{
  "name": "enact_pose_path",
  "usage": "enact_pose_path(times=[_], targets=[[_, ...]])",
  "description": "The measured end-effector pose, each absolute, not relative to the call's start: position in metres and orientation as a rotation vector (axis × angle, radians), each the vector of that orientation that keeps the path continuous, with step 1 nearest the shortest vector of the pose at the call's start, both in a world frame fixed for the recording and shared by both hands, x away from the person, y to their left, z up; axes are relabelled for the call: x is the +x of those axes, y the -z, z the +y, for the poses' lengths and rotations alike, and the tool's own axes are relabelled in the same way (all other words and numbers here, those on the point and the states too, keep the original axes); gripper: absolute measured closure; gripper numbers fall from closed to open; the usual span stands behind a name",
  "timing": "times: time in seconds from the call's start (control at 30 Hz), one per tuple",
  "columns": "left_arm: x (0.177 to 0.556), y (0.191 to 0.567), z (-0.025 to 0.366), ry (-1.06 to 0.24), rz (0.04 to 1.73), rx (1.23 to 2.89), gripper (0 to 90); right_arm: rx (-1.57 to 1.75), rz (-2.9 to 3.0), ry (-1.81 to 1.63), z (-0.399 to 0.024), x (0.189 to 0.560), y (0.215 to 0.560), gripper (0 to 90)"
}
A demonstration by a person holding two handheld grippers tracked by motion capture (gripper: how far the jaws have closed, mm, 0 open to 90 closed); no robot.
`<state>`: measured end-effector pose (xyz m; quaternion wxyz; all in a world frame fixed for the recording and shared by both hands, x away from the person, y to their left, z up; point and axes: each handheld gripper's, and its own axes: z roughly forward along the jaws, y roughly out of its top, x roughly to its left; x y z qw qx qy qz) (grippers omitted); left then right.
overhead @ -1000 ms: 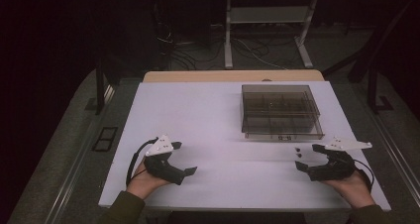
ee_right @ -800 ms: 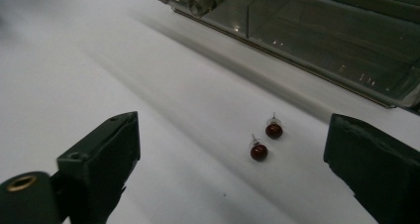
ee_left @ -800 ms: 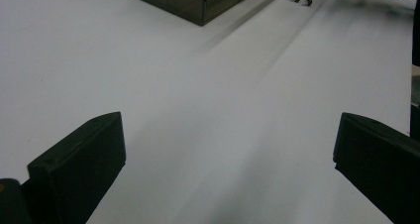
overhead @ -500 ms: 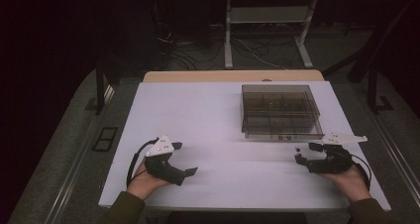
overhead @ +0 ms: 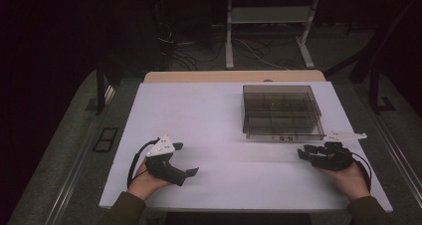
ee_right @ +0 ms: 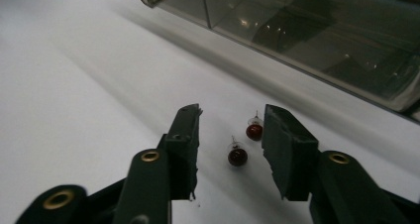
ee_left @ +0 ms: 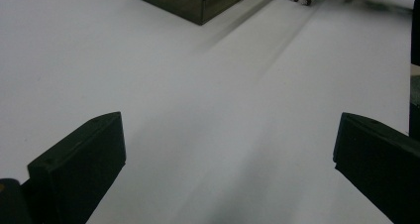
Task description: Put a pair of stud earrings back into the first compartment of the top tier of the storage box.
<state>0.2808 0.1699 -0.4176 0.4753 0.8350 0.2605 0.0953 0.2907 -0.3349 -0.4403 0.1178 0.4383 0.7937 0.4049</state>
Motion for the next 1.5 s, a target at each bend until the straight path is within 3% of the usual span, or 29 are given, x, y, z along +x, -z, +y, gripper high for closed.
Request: enact_pose_path(times=[0.27, 0.8, 1.5], targets=[[0.280, 0.418, 0.170, -0.232, 0.632, 2.045, 0.0, 1.265, 2.345, -1.136, -0.333, 0.294, 0.446, 69.5], [0.280, 0.418, 0.170, -0.232, 0.633, 2.045, 0.0, 1.243, 2.383, -1.057, -0.329, 0.295, 0.453, 77.5], [0.280, 0.421, 0.169, -0.222, 0.630, 2.060, 0.0, 1.211, 2.390, -1.104, -0.333, 0.287, 0.441, 78.6]])
